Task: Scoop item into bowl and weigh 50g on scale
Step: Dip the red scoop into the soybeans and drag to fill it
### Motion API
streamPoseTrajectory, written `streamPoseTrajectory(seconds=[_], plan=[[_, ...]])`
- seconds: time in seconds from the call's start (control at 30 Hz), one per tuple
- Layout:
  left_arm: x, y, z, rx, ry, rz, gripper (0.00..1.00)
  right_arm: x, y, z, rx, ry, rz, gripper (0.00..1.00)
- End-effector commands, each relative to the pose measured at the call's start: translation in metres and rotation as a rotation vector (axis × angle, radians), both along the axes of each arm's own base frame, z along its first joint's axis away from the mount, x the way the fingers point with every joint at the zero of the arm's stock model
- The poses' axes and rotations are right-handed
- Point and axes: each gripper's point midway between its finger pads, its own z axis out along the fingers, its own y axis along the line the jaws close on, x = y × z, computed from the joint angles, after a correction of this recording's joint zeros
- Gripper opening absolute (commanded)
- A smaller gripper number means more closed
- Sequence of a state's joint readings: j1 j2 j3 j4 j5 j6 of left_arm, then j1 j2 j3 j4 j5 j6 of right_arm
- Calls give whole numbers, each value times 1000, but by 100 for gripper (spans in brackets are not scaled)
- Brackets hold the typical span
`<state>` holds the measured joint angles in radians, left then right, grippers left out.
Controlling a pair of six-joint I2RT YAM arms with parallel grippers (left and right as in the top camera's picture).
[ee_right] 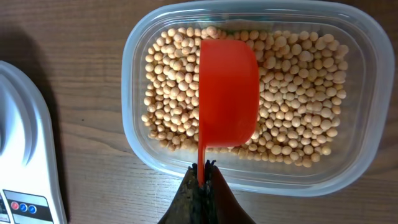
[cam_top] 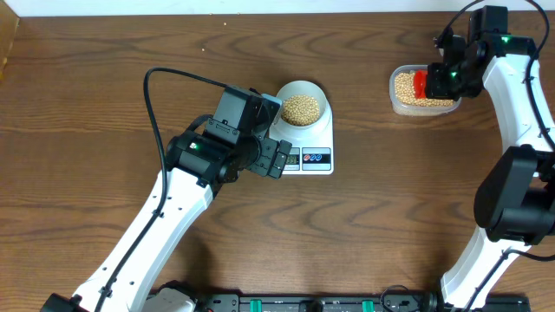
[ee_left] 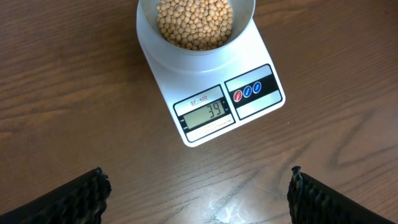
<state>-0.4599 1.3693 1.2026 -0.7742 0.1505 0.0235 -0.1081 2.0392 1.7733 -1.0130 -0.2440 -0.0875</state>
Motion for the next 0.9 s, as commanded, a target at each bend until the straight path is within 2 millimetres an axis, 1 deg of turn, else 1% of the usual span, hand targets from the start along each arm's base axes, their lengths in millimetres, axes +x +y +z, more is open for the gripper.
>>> streamPoseTrajectory(seconds=[0.0,0.07,0.2,0.3,0.47,0.57,0.77,0.87], plan=[[0,3,-4,12,5,9,93,1,5,-9,11,25,7,1],[0,3,-4,12,5,9,93,-1,3,-12,-2,40,3,1],[0,3,-4,12,5,9,93,-4,6,-18,11,61,8,1],[0,3,-4,12,5,9,93,-5,14,-20,58,71,21,1],[0,3,-4,12,5,9,93,-3,35,-12,176,45,78,1],[0,3,-4,12,5,9,94,-2,41,-9,212,33,88,1],[0,3,-4,12,5,9,93,-2,43,-8,229,32,90,1],[0,3,-4,12,5,9,93,-2,39,-8,229,32,84,1]])
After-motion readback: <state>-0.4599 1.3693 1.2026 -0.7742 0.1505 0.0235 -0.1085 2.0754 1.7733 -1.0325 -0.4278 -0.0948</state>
